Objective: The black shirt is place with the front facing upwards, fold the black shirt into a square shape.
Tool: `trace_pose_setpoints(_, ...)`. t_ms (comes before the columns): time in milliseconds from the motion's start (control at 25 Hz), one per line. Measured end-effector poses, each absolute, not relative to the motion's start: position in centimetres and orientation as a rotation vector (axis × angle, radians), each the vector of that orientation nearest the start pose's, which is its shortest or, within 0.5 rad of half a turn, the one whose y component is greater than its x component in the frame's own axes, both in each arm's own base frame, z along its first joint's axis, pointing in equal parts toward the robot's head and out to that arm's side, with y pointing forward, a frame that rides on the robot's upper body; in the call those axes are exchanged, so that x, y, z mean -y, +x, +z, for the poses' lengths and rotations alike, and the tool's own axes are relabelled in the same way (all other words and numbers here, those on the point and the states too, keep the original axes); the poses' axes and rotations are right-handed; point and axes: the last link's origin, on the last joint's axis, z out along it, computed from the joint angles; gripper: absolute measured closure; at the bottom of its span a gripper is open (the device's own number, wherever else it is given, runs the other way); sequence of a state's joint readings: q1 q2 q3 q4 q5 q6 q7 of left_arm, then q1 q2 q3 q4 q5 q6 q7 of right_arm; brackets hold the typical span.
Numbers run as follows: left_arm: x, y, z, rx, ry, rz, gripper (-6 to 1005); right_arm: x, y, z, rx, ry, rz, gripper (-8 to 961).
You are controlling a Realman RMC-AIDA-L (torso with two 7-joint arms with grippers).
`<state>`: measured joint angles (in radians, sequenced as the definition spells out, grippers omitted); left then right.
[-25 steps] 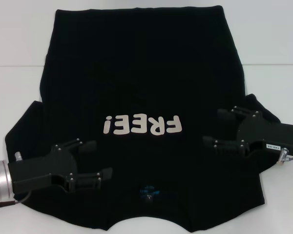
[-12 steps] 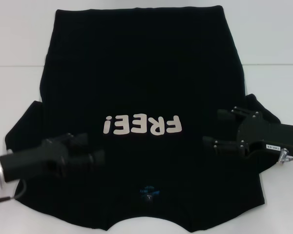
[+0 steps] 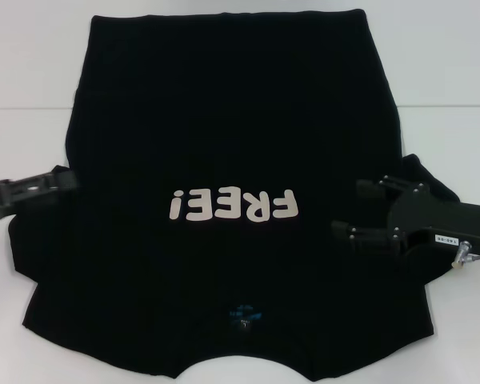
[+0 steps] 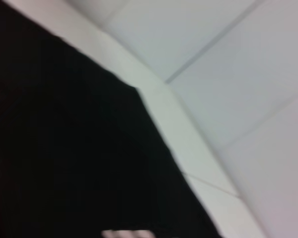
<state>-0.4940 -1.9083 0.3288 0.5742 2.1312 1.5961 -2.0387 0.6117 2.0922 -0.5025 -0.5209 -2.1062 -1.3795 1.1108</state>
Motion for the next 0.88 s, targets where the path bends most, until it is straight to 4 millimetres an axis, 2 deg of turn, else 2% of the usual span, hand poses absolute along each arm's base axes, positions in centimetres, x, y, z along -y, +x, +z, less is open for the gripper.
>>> trace_pose_setpoints(120,-32.9,-34.4,11.2,1.683,-2.057,-0.735,81,-35.4,27.3,-1.7,-0.458,-2.601,0.584,23)
trace_pose_setpoints(240,-33.2,-35.5,12.0,1.764,-1.977,-0.591,81,-35.5,27.2,-1.7,-0.473,-2.603,0.591,23)
trace_pose_setpoints(480,-33.9,-36.5,10.7,1.825,-1.913,-0.448,82,-35.6,27.1,-1.9,-0.473,-2.601,0.581,23)
trace_pose_setpoints(600,-34.2,-37.2,9.9,1.856,-1.856,-0.433,82,-35.7,27.1,-1.9,-0.472,-2.601,0.581,22)
trace_pose_setpoints(880,-34.4,-37.8,9.6,1.854,-1.806,-0.431,91,-35.7,27.1,-1.8,-0.472,-2.600,0.579,22)
